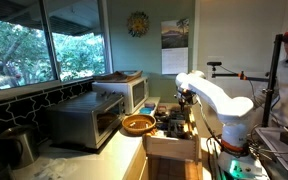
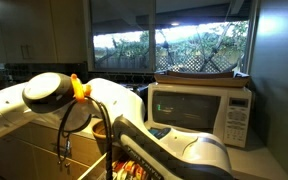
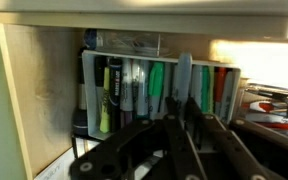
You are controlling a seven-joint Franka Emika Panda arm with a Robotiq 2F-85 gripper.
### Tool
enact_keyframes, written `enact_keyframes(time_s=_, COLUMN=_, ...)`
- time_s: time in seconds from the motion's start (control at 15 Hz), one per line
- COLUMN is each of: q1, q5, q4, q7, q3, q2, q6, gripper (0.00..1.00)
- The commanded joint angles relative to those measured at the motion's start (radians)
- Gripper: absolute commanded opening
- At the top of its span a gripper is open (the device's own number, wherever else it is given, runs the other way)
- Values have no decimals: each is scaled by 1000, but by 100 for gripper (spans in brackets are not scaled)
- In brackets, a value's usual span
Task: Remove a pen from the round wicker serving straw basket and put it in the opened drawer
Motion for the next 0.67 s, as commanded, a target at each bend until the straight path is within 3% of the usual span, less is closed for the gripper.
enact_keyframes(time_s=0.0, q1=-38, q5=2, q4=124, q7=69, q3=-19, q2=84, q6=65, gripper=4)
enact_keyframes(time_s=0.33, q1=-62, q5=0, q4=209, q7=98, q3=-13, q2=127, q6=105, gripper=4)
enact_keyframes(time_s=0.4, q1=-65, q5=-3, q4=224, q7=102, q3=-14, q2=135, q6=115, gripper=27)
enact_keyframes(time_s=0.47, q1=-67, q5=-3, q4=237, q7=113, q3=-16, q2=143, q6=122, gripper=41)
enact_keyframes(time_s=0.6, q1=-71, q5=-5, q4=256, q7=126, q3=-20, q2=154, q6=135, gripper=55)
